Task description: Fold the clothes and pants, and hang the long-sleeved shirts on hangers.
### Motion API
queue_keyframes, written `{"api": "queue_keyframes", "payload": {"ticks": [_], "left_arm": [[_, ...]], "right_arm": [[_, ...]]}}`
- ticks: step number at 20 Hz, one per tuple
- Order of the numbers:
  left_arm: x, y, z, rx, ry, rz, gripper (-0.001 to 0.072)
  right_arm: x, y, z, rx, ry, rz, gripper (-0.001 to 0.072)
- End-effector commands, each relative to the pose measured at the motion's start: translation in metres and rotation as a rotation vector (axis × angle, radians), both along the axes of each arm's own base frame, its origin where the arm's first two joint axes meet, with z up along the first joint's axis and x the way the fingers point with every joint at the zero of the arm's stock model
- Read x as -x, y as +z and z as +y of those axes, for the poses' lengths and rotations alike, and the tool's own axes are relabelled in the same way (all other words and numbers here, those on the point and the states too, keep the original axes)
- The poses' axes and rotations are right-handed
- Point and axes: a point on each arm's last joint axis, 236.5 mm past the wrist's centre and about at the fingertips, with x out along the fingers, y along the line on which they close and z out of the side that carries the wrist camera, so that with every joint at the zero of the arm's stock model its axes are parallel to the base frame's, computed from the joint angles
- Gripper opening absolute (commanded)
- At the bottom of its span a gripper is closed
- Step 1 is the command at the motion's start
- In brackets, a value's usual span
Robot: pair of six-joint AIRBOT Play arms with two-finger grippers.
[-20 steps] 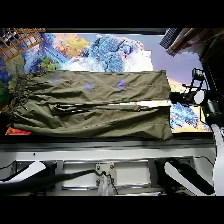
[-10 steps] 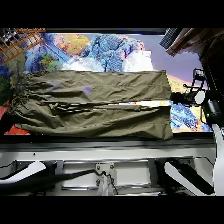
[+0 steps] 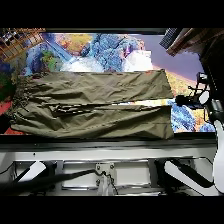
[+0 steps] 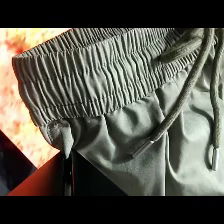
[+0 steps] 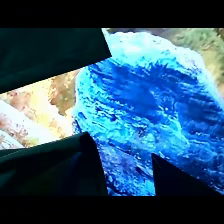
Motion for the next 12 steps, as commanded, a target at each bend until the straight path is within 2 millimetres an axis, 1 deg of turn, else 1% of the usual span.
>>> {"api": "queue_keyframes", "payload": {"ticks": [1, 2, 3, 5, 6, 10, 11, 12], "left_arm": [[0.004, 0.001, -0.003, 0.006, -0.007, 0.015, 0.0008], [0.004, 0.001, -0.003, 0.005, -0.007, 0.015, 0.0008], [0.004, 0.001, -0.003, 0.005, -0.007, 0.015, 0.0008], [0.004, 0.001, -0.003, 0.005, -0.007, 0.015, 0.0008], [0.004, 0.001, -0.003, 0.005, -0.007, 0.015, 0.0008], [0.004, 0.001, -0.002, 0.005, -0.007, 0.014, 0.0008], [0.004, 0.001, -0.003, 0.005, -0.007, 0.014, 0.0008], [0.004, 0.001, -0.003, 0.006, -0.006, 0.014, 0.0008]], "right_arm": [[-0.001, -0.03, 0.009, -0.057, 0.103, 0.057, 0.0527], [0.0, -0.04, 0.011, -0.064, 0.137, 0.083, 0.0533], [0.0, -0.049, 0.015, -0.075, 0.174, 0.104, 0.0587], [-0.001, -0.061, 0.027, -0.113, 0.248, 0.116, 0.0592], [-0.003, -0.064, 0.03, -0.126, 0.261, 0.113, 0.0592], [-0.018, -0.07, 0.023, -0.096, 0.248, 0.065, 0.0589], [-0.021, -0.071, 0.023, -0.099, 0.241, 0.053, 0.0587], [-0.023, -0.072, 0.027, -0.118, 0.241, 0.046, 0.0585]]}}
